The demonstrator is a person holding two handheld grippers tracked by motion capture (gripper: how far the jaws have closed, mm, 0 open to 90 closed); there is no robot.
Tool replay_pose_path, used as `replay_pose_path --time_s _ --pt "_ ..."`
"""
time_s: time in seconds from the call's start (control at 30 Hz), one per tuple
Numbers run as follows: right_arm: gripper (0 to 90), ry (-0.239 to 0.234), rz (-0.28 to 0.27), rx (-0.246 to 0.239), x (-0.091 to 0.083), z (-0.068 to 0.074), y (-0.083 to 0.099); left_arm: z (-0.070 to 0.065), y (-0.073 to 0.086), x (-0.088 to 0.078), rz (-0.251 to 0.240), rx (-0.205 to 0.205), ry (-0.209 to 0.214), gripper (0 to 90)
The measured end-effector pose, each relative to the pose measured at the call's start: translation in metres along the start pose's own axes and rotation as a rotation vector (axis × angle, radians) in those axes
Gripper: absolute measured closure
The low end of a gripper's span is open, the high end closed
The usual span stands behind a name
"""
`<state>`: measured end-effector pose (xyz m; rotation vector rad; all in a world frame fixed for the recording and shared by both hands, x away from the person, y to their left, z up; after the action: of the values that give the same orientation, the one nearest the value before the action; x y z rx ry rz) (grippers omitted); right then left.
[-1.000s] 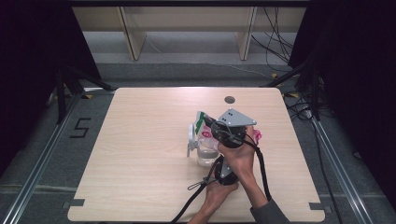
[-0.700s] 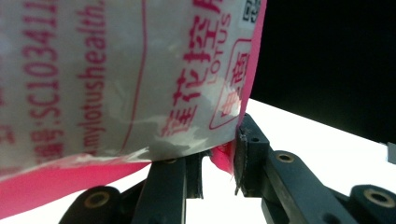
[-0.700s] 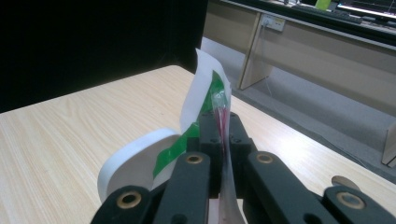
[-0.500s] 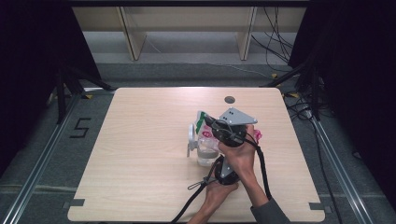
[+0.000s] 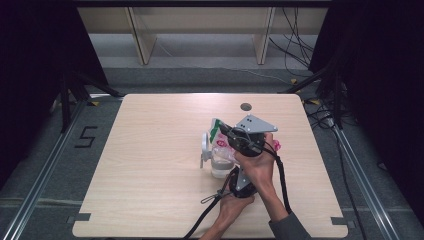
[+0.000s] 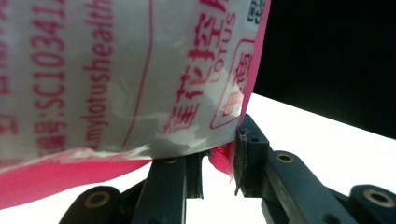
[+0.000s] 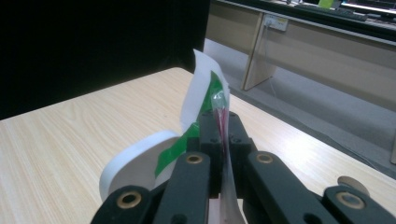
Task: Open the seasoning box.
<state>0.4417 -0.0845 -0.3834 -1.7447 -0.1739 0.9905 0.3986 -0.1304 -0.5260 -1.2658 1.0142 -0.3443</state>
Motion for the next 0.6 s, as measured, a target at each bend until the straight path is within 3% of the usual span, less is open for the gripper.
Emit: replay_pose_path --time_s 0.03,0.07,0.37,0.4,0.43,0.5,0.53,0.6 --pt "89.6 0.011 0.003 -0.015 -0.0006 -0.0017 0.0001 0.0001 0.0004 0.0000 0.001 0.006 -0.001 75.0" --pt "89.6 0.015 0.005 0.009 -0.0011 -0.0021 0.0006 0.0000 0.0005 0.0003 0.001 0.004 -0.002 75.0" --pt "89.6 0.014 0.013 -0.003 -0.0003 -0.0039 0.0002 0.0014 -0.0006 0.0017 0.003 0.004 0.002 75.1" --pt "89.6 0.012 0.015 0.012 -0.0009 -0.0026 0.0002 0.0018 -0.0016 0.0024 0.002 0.000 0.003 75.1" --pt "89.6 0.012 0.013 -0.009 -0.0008 -0.0026 -0.0004 0.0028 -0.0025 0.0030 0.005 0.006 -0.002 75.1" --pt "89.6 0.030 0.002 -0.010 -0.0020 -0.0045 -0.0020 0.0029 -0.0054 0.0024 -0.010 -0.031 0.020 75.1" --pt "89.6 0.010 0.001 0.000 -0.0017 -0.0021 -0.0028 0.0033 -0.0049 0.0016 -0.007 -0.012 0.010 75.1" --pt "89.6 0.017 0.001 -0.009 -0.0026 -0.0024 -0.0035 0.0023 -0.0039 0.0021 -0.005 0.007 -0.018 75.0"
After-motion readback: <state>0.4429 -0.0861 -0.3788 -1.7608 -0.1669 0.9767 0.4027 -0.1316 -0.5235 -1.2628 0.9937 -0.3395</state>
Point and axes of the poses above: each handheld gripper's, and its own axes: x roughly forward along the jaws, y roughly out of its underside, z roughly to its left, the point moved 7 cm from there along x, roughly forward along the jaws, and after that the axes turned 13 degrees about z, right-handed, at the moved point
